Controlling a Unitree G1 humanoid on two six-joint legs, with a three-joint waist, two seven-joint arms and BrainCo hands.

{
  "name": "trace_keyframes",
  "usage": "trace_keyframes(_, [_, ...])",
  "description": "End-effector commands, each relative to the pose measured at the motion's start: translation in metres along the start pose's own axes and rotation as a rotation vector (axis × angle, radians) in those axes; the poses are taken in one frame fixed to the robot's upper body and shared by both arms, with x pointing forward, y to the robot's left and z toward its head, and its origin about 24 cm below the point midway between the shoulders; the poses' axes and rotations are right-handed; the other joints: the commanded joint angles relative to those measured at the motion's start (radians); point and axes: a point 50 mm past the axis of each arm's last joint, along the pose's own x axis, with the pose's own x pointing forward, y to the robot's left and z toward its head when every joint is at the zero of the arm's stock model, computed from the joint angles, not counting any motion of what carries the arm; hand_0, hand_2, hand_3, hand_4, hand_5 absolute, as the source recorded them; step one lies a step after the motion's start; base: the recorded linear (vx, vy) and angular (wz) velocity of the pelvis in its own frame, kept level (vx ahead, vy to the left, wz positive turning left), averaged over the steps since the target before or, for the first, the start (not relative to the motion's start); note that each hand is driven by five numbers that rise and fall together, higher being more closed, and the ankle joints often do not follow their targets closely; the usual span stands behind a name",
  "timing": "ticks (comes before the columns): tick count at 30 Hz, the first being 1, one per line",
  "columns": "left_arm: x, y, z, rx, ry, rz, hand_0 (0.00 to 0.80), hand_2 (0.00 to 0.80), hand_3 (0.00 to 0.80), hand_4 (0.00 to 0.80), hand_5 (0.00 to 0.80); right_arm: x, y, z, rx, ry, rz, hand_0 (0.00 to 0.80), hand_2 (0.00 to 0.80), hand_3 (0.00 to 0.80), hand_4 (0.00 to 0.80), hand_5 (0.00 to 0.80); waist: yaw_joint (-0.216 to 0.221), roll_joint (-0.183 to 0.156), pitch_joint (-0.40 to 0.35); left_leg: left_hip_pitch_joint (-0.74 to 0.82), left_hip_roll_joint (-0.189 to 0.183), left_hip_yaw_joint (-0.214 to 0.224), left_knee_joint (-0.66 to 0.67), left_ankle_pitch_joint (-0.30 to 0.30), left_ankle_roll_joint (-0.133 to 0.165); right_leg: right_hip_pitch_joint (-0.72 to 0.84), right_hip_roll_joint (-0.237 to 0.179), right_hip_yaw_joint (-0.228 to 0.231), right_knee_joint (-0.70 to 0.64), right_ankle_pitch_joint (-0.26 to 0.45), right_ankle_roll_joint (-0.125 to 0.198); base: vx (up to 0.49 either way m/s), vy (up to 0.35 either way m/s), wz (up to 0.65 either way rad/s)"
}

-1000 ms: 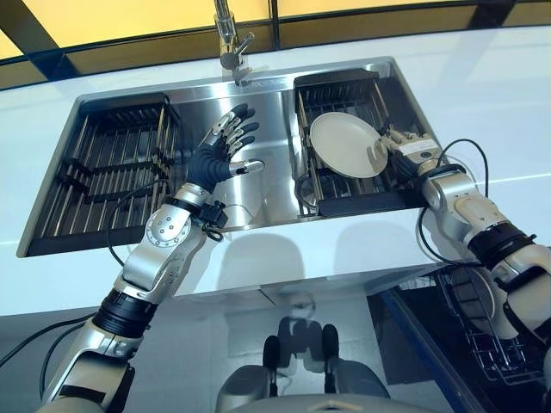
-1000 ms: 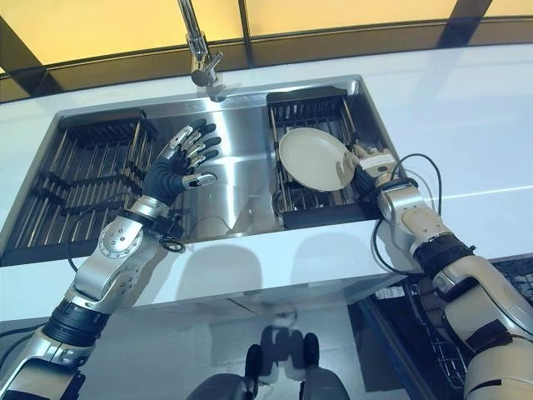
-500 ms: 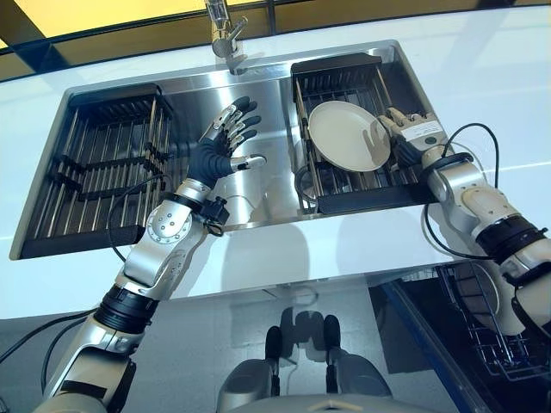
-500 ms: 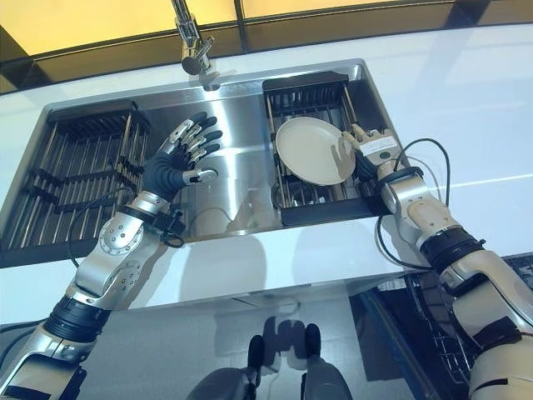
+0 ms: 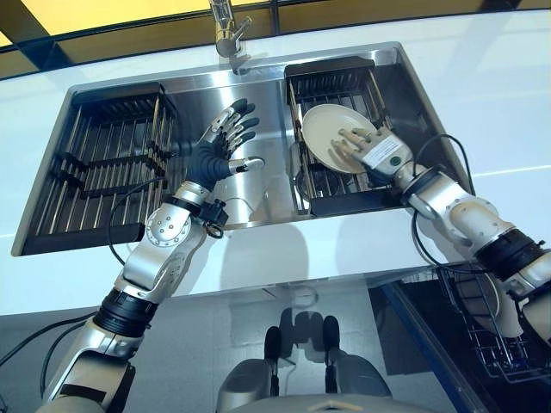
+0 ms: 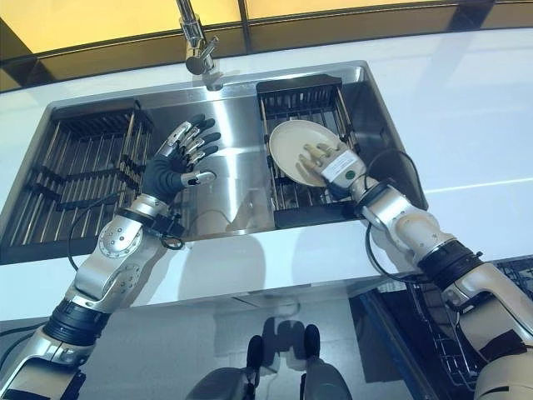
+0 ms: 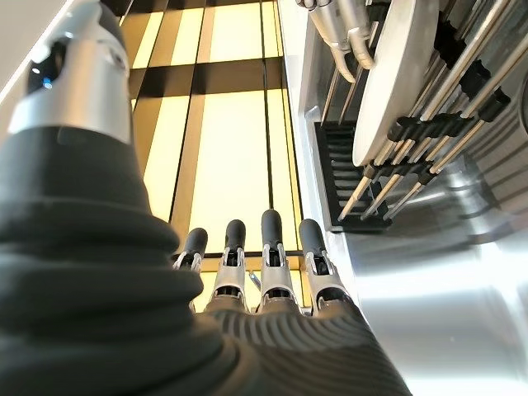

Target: Take plates into dishwasher

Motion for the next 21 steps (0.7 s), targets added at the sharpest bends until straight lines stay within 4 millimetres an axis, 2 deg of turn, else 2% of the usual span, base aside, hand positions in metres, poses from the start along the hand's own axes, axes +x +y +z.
trace_keyframes(1, [-0.004, 0.000, 0.021, 0.022, -0.125, 0.014, 0.000, 0.000, 0.000, 0.000, 0.000, -0.008, 0.000, 0.013, -0.091, -0.022, 0.068, 0.000, 0.000, 0.000, 0.000, 0.000, 0.010, -0.040, -0.042, -0.010, -0.048, -0.012, -0.001, -0.067, 0.045, 0.060, 0.039, 0.016, 0.005, -0.103, 0.033, 0.000, 0.000, 0.00])
trace_keyframes(7, [-0.010, 0.001, 0.019, 0.024, -0.114, 0.032, 0.000, 0.000, 0.000, 0.000, 0.000, -0.019, 0.016, 0.003, -0.082, 0.132, 0.257, 0.000, 0.000, 0.000, 0.000, 0.000, -0.001, -0.046, -0.051, 0.006, -0.046, -0.006, -0.001, -0.070, 0.045, 0.076, 0.043, 0.027, 0.005, -0.104, 0.033, 0.002, 0.004, 0.01])
trace_keyframes(15, [-0.009, -0.003, 0.013, 0.013, -0.089, 0.032, 0.000, 0.000, 0.000, 0.000, 0.000, -0.012, 0.014, 0.005, 0.092, 0.101, 0.205, 0.000, 0.000, 0.000, 0.000, 0.000, 0.004, -0.054, -0.069, 0.023, -0.046, -0.009, -0.001, -0.072, 0.046, 0.095, 0.043, 0.031, 0.005, -0.106, 0.035, 0.000, 0.000, 0.00])
trace_keyframes(21, [-0.005, -0.007, 0.010, 0.010, -0.080, 0.016, 0.000, 0.000, 0.000, 0.000, 0.000, -0.003, 0.026, 0.008, 0.198, 0.134, 0.175, 0.000, 0.000, 0.000, 0.000, 0.000, 0.019, -0.046, -0.068, 0.025, -0.048, -0.018, -0.001, -0.071, 0.046, 0.099, 0.040, 0.026, 0.005, -0.106, 0.032, 0.000, 0.000, 0.00])
